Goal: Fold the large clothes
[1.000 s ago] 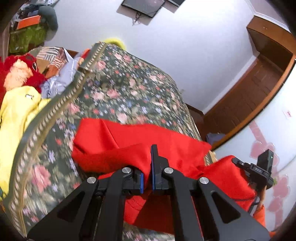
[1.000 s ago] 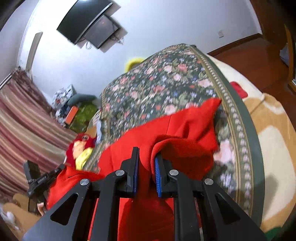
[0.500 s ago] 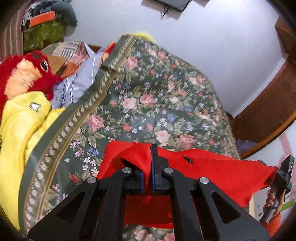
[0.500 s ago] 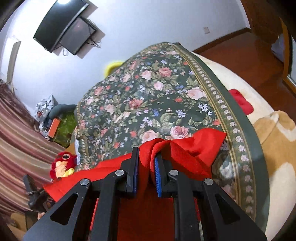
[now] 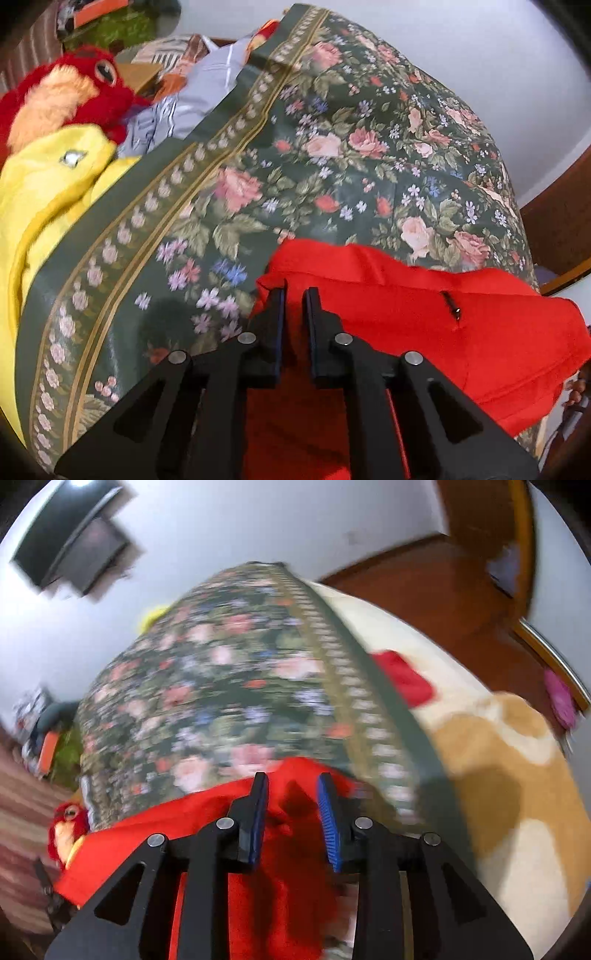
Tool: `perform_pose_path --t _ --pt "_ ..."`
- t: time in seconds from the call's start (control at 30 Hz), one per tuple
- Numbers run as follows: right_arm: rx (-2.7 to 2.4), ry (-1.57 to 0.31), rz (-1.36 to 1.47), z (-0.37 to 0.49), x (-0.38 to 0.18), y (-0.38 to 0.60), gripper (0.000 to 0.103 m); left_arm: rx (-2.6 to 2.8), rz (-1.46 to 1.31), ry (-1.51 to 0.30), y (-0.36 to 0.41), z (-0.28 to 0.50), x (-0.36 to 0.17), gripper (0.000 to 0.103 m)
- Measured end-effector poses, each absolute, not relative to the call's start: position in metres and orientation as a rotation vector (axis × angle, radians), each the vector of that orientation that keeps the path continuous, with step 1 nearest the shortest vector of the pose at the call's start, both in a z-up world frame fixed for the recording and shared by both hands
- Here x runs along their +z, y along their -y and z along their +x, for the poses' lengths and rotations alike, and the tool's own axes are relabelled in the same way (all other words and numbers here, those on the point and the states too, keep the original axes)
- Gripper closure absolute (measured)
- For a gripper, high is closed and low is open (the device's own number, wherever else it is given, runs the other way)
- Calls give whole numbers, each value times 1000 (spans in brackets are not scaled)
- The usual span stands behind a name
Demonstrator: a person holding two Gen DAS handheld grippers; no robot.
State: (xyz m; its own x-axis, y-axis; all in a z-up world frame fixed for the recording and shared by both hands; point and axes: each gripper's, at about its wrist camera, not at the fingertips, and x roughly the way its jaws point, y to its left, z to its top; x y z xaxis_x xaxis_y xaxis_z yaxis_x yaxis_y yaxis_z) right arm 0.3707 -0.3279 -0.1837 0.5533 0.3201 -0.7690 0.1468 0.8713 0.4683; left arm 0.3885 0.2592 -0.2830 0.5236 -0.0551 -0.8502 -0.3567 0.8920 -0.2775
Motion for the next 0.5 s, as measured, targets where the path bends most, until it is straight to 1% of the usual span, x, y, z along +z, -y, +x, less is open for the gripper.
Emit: perform_pose_path --t 0.1,0.23,0.47,0.5 --pt "77 -1019 549 357 -183 354 77 238 -401 -1007 -263 377 -276 92" --pt "88 -998 439 333 -164 356 77 270 -334 -991 -263 360 -256 92" --pt "242 -929 258 300 -132 304 77 162 -267 -956 -226 338 -223 92" --pt "268 -922 243 297 -129 296 76 139 -247 -955 -214 336 -220 91"
